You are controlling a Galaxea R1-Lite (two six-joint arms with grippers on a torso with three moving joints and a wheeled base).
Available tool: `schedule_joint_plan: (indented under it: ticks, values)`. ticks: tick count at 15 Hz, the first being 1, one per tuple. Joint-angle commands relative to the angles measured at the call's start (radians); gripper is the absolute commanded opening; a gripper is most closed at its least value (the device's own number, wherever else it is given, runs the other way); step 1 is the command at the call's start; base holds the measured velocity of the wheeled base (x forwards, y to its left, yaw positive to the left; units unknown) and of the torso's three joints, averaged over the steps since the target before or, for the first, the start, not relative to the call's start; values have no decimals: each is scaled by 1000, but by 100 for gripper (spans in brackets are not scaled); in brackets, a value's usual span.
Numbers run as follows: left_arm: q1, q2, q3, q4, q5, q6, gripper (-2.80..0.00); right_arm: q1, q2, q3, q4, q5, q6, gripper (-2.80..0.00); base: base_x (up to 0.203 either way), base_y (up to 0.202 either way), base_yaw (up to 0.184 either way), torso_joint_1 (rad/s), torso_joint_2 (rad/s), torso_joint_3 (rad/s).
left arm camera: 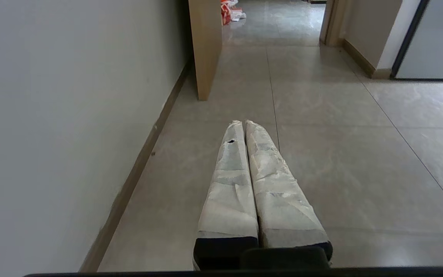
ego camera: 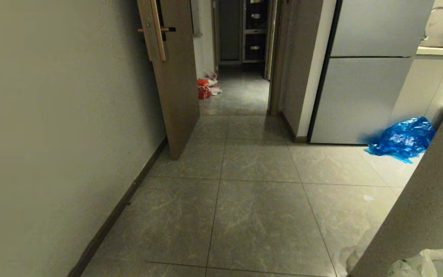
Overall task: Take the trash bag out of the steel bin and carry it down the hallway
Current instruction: Put the trash bag at the door
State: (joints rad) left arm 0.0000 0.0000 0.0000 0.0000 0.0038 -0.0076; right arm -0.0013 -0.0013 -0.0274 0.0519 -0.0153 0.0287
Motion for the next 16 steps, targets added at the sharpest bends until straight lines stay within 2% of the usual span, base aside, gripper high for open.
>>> schedule_joint_plan:
  ticks: [1, 16]
  values:
    - [0, 0, 2, 0, 1, 0, -280, 1, 1, 0, 1, 0, 0, -280, 190, 0, 2, 4, -2, 7]
    - [0, 2, 2, 0, 1, -3, -280, 0, 1, 0, 2, 0, 0, -280, 191, 0, 1, 3, 2, 3]
